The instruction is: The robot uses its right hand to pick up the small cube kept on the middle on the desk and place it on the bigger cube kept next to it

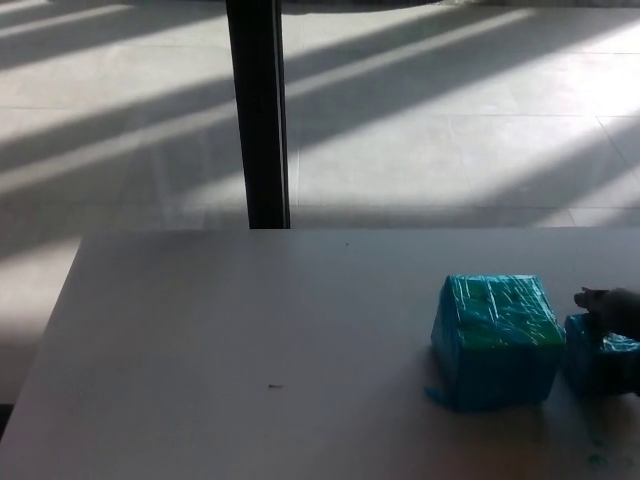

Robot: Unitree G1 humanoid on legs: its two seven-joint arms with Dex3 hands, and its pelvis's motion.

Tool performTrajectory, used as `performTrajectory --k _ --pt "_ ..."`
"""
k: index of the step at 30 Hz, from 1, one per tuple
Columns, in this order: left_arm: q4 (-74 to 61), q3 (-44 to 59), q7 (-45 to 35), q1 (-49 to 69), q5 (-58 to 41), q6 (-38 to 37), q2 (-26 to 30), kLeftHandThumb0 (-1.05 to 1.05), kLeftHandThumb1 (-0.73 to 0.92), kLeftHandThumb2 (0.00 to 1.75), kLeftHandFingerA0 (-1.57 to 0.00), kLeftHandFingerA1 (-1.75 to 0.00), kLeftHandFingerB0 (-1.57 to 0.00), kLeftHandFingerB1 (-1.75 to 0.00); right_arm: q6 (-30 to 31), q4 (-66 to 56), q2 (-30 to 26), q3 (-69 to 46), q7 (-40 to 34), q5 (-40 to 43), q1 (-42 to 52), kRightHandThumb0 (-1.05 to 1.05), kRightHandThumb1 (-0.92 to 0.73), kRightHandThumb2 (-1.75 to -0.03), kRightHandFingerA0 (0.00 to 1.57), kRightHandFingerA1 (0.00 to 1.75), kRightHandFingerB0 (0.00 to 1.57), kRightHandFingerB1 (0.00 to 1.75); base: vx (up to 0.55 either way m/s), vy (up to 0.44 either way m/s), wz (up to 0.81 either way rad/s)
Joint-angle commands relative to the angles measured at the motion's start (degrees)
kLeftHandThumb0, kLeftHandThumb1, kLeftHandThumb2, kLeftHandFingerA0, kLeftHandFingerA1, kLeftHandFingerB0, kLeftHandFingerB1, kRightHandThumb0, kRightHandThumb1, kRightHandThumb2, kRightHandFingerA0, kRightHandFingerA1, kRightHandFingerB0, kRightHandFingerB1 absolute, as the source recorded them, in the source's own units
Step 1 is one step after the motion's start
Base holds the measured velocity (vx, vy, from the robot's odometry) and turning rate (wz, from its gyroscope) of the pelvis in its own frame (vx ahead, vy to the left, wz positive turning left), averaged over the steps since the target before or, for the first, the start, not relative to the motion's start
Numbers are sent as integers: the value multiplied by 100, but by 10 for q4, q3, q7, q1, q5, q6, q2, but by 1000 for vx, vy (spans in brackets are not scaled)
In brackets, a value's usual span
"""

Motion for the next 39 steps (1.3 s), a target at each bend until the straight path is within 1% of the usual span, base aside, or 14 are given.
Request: performTrajectory --k 1,3,6,10,13,17,20,23,27,28,29,30,34,39 --pt "6 -8 -9 1 2 7 15 -78 78 63 -55 -56 -40 -40 -17 21 -15 56 -28 -88 44 -28 -68 -62 69 156 83 59 0 0 0" --pt "5 -10 -7 2 3 6 15 -80 79 63 -55 -57 -44 -43 -19 23 -17 57 -41 -89 46 -36 -87 -66 67 130 59 58 0 0 0" --pt "3 -15 -3 4 6 2 15 -78 78 63 -56 -57 -44 -43 -31 20 -22 50 -58 -86 52 -35 -87 -72 67 145 62 61 0 0 0" --pt "13 -19 -4 0 6 3 18 -78 78 63 -59 -58 -46 -43 -70 21 -28 26 -76 -68 61 -34 -89 -68 75 125 68 56 0 0 0" --pt "11 -29 -2 1 13 -1 19 -77 79 63 -58 -60 -42 -43 -121 25 -35 -2 -120 -53 75 -31 -77 -70 79 158 76 65 0 0 0" --pt "11 -29 -2 1 7 1 19 -77 79 63 -60 -61 -45 -44 -144 27 -35 -26 -144 -52 83 -30 -79 -67 74 160 73 54 0 0 0" --pt "13 -31 4 -1 9 0 18 -76 79 63 -60 -59 -46 -43 -179 29 -39 -44 -187 -53 92 -29 -76 -66 78 165 78 99 0 0 0" --pt "15 -33 0 -1 10 -1 20 -76 80 64 -57 -55 -43 -42 -188 31 -39 -57 -199 -55 93 -32 -76 -67 76 160 70 57 0 0 0" --pt "15 -30 -3 -2 5 5 24 -77 79 64 -55 -55 -42 -42 -218 30 -45 -92 -219 -40 92 -33 -55 -97 107 129 75 96 0 0 0" --pt "15 -30 -3 -2 5 4 24 -77 80 64 -56 -54 -43 -41 -225 31 -47 -98 -221 -38 91 -23 -69 -73 81 162 79 100 0 0 0" --pt "15 -31 -4 -2 6 2 24 -77 80 63 -55 -55 -43 -42 -228 26 -53 -111 -212 -29 84 -25 -70 -68 79 149 79 82 0 0 0" --pt "15 -32 -5 1 8 -2 25 -77 79 63 -57 -56 -46 -43 -223 17 -60 -126 -194 -20 75 -24 -70 -67 81 161 70 127 0 0 0" --pt "20 -33 -8 1 6 0 28 -76 79 64 -56 -55 -41 -42 -228 13 -77 -163 -168 -4 47 -23 -74 -80 75 167 66 148 0 0 0" --pt "15 -37 -6 6 10 -4 29 -78 80 64 -57 -54 -45 -42 -245 12 -91 -194 -153 1 20 -24 -72 -65 76 167 72 132 0 0 0"
